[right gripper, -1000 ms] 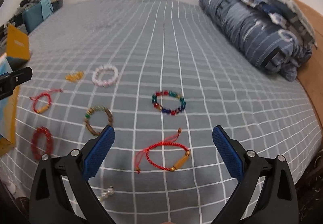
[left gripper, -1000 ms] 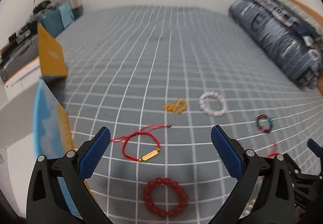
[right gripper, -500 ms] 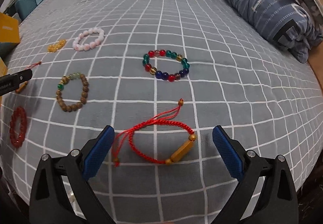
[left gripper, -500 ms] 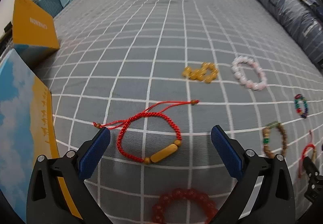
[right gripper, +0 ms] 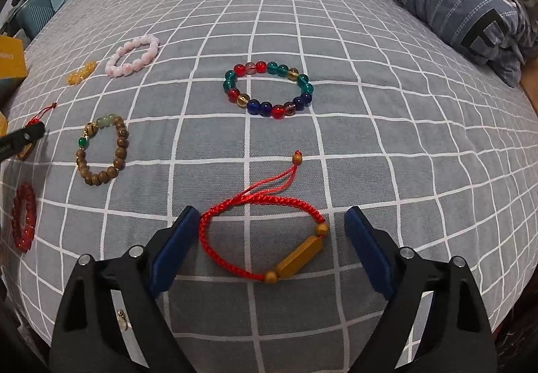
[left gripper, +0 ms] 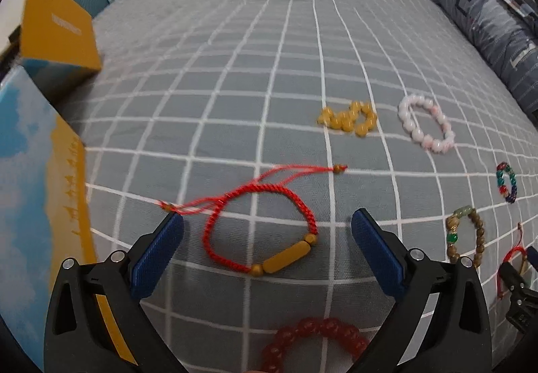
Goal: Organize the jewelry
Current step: 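Grasp a red string bracelet with the left tool while the right tool grasps the other red string bracelet, then lift both red string bracelets and carry them toward the white box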
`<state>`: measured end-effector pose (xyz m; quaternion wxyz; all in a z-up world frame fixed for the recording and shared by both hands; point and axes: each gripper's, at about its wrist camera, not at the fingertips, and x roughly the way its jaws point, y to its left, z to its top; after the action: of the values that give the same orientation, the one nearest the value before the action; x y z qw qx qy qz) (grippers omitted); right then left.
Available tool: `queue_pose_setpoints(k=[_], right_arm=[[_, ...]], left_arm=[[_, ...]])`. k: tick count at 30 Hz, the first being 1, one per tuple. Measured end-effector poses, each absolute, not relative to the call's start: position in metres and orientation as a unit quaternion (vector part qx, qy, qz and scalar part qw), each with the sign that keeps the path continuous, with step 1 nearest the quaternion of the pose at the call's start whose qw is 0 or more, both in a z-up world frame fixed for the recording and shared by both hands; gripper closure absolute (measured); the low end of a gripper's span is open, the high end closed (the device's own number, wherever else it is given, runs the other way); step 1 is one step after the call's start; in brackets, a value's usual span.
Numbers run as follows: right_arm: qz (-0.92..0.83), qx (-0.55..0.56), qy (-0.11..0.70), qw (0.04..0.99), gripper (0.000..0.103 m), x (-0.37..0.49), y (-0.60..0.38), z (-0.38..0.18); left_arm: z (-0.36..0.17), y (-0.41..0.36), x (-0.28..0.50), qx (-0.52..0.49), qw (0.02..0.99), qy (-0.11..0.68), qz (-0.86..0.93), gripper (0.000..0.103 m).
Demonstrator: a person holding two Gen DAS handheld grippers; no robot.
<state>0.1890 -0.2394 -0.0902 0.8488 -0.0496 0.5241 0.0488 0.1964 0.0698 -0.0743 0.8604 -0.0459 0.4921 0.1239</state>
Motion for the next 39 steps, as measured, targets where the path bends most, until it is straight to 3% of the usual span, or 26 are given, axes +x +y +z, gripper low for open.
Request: queue_pose_setpoints(k=[11, 19, 24, 26, 32, 39], right_arm=[[0.049, -0.049, 0.525, 0.848, 0.019, 0.188, -0.236, -0.091], [0.060, -0.054, 0.528, 0.845, 0.032, 0.185, -0.233, -0.090], [0.067, -0.049, 0.531, 0.843, 0.049, 0.184, -0.231, -0.090], [0.065, -0.050, 0.532, 0.842, 0.060, 0.183, -0.231, -0.090], [0.061, -0.053, 0.530, 0.844, 0.089, 0.182, -0.229, -0.088], [0.054, -0.042, 0.520, 0.852, 0.091, 0.181, -0.235, -0.082]], left_arm=[[-0.087, 0.075, 0.204, -0.051, 0.848, 0.511, 0.129, 0.007], [-0.086, 0.066, 0.197, -0.052, 0.851, 0.513, 0.102, 0.043], [-0.085, 0.065, 0.193, -0.055, 0.851, 0.514, 0.093, 0.070], [-0.084, 0.065, 0.192, -0.056, 0.851, 0.515, 0.089, 0.079], [-0.082, 0.057, 0.187, -0.037, 0.853, 0.513, 0.086, 0.091], [-0.076, 0.057, 0.183, -0.036, 0.862, 0.498, 0.083, 0.092]])
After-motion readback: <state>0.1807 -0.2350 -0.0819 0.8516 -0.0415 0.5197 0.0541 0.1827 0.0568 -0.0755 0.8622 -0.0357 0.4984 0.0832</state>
